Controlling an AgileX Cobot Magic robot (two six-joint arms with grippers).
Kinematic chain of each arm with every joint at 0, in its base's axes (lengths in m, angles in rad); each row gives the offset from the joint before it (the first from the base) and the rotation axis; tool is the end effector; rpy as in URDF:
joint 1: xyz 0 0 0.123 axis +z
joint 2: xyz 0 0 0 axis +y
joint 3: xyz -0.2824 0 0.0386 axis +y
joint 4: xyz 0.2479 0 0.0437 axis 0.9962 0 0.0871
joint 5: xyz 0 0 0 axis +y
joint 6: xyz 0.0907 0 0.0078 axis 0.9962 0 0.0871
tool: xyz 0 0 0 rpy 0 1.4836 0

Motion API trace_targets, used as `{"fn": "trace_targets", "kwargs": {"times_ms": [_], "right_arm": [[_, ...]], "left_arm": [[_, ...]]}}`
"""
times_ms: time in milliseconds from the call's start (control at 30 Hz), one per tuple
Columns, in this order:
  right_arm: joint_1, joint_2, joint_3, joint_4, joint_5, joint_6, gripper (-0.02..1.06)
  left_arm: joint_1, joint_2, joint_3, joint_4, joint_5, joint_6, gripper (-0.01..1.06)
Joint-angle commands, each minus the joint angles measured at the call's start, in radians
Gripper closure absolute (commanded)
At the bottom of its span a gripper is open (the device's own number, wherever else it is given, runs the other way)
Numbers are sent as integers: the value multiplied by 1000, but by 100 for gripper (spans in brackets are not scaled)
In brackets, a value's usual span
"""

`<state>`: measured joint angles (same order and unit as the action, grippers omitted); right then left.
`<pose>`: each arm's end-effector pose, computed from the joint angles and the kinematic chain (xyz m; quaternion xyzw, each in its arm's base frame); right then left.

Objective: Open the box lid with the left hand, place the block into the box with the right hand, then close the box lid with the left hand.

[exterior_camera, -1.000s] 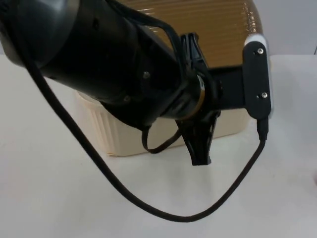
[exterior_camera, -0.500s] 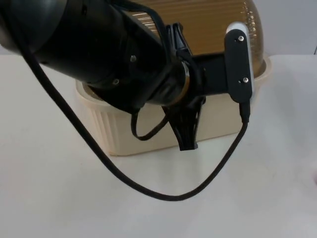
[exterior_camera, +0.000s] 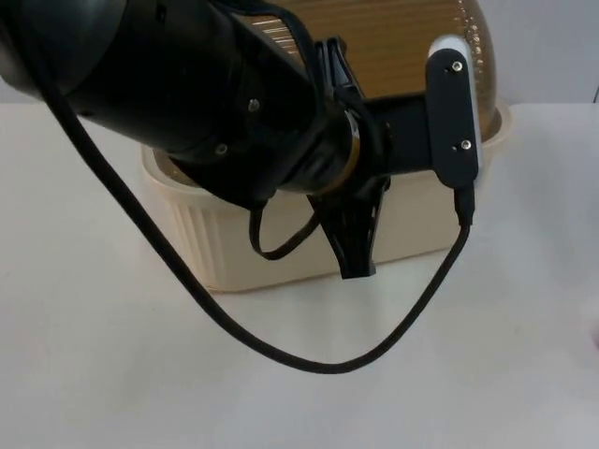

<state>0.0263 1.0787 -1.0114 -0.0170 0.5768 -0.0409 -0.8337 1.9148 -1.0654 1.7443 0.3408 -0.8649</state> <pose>0.2280 0.0052 0.3688 -0.0333 0.8736 -0.0111 0.4854 0.2870 -0.2713 0.1632 0.6329 0.6356 0.1630 0.4110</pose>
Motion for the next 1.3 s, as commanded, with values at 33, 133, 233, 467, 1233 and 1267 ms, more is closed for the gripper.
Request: {"fn": "trace_targets", "kwargs": {"times_ms": [33,133,233,467,1233,1267], "right_arm": [[-5,-1,-8,-7,-14,-5,-1],[-5,-1,-8,-7,-14,-5,-1],[-5,-1,-8,-7,-14,-5,-1],[-5,-1,-8,-7,-2,-5,-1],[-5,-1,-8,-7,18,-3,-1],[-5,-1,-8,-7,18,-3,-1]], "left_arm": [[10,-26,-7,0,94,-2,105],[10,-38,-7,0,89,-2,105],[10,-41,-7,0,90,-2,105],[10,-41,-7,0,113,-2,105],[118,-111,-69,-1,-74,34,105],[123,-111,-73,-5,-51,50,105]]}}
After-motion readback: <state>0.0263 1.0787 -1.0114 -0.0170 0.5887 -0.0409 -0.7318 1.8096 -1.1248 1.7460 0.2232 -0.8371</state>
